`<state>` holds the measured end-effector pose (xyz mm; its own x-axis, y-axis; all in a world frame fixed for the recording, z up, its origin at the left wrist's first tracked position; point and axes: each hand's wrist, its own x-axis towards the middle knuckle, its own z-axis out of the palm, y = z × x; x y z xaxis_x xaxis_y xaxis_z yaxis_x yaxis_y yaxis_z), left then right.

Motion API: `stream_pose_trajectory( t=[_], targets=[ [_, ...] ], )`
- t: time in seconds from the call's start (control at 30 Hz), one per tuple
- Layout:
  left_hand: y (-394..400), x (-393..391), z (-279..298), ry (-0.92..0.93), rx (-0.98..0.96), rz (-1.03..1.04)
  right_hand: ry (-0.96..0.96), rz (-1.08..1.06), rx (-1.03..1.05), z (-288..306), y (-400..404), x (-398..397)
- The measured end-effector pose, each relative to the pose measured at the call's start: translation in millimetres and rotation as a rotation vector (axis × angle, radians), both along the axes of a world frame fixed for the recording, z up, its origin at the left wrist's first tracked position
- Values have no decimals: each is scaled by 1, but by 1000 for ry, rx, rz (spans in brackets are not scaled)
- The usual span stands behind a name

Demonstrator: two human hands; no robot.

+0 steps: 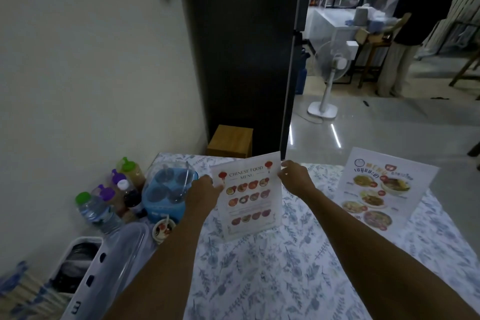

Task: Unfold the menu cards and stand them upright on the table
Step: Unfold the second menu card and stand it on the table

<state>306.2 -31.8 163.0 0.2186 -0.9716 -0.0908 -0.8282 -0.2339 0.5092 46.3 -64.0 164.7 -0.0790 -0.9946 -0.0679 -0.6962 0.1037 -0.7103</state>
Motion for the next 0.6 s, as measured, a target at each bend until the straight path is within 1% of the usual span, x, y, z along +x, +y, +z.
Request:
stream_pose_trajectory(
  t=[0.1, 0.3, 0.6],
  targets=[
    [9, 4, 1, -11, 18, -26, 18, -21, 17, 2, 12, -5],
    [29, 4, 15, -5, -25, -37, 58, -44, -16, 10, 39, -10],
    [56, -17, 29, -35, -69, -109, 82, -70, -28, 20, 77, -30]
  ],
)
